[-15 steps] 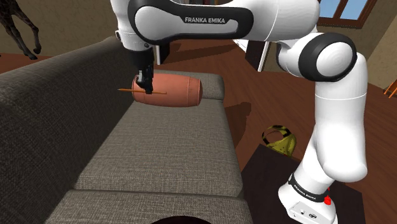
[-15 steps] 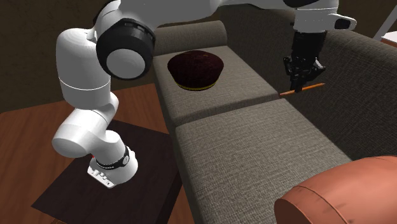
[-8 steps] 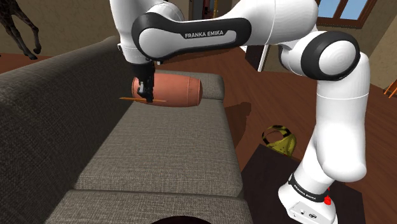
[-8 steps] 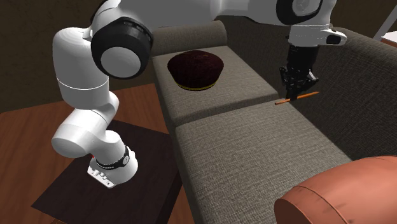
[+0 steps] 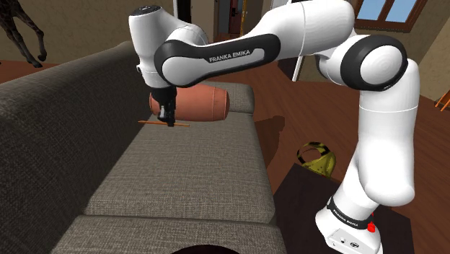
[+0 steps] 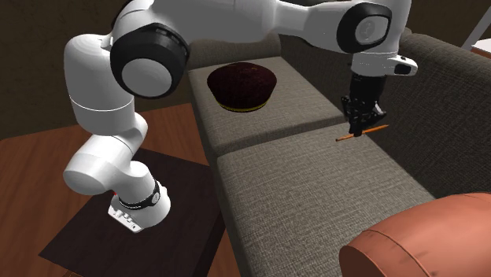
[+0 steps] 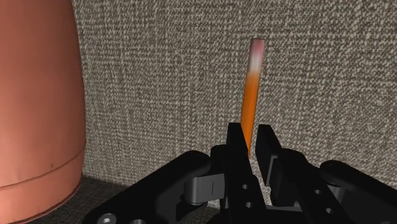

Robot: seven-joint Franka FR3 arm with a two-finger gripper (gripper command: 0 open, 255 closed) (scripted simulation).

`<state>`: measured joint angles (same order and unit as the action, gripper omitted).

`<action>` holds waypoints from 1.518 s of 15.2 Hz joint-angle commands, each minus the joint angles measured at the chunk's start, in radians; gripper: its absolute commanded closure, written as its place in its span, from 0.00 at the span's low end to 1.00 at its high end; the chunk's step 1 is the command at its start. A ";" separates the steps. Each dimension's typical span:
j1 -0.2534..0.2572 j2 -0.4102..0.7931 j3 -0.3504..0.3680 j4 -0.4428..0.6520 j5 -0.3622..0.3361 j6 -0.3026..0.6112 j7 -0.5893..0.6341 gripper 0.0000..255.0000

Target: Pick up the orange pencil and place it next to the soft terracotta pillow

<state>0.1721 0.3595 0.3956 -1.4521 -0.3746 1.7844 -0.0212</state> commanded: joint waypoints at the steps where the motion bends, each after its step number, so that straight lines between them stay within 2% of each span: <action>1: -0.002 0.001 -0.001 -0.025 -0.002 0.025 0.007 1.00; 23: -0.006 0.071 -0.023 -0.218 -0.060 0.273 0.090 1.00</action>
<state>0.1667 0.4295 0.3733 -1.6574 -0.4315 2.0434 0.0638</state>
